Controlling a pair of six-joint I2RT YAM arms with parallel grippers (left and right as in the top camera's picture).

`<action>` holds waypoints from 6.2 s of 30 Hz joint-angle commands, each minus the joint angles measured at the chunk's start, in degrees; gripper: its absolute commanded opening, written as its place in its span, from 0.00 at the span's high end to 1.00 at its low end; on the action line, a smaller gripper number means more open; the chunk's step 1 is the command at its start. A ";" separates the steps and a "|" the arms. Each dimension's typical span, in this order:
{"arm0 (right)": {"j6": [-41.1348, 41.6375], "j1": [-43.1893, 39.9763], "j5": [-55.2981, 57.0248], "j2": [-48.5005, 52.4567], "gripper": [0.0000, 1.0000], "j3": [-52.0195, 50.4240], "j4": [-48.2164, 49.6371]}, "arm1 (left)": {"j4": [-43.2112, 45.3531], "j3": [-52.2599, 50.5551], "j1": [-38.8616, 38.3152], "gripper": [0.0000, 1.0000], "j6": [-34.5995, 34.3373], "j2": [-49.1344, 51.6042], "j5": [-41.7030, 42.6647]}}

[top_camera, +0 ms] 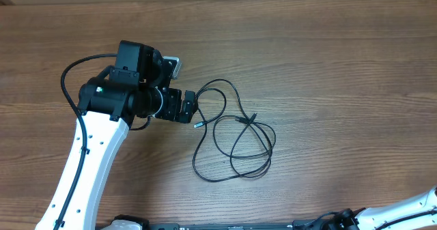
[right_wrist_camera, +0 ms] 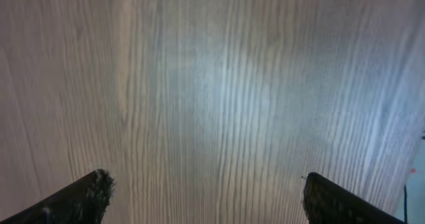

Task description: Untangle cables

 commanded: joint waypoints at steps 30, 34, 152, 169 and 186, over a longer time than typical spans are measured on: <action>-21.35 36.22 -9.55 -0.68 0.00 -0.17 -1.81 | 0.22 0.44 0.00 0.00 1.29 -0.24 0.46; -21.38 41.11 -8.17 -2.62 0.00 -4.09 -1.81 | 0.22 0.44 0.00 0.00 1.29 -0.24 0.46; -17.62 70.95 24.85 -22.01 0.96 11.13 12.04 | 0.24 0.44 0.00 0.00 1.29 -0.24 0.46; -17.70 32.02 25.49 -23.80 0.96 11.15 38.84 | 0.24 0.44 0.00 0.01 1.29 -0.24 0.46; -22.34 27.41 23.54 -16.33 0.96 11.02 43.52 | 0.24 0.44 0.00 0.00 1.29 -0.24 0.46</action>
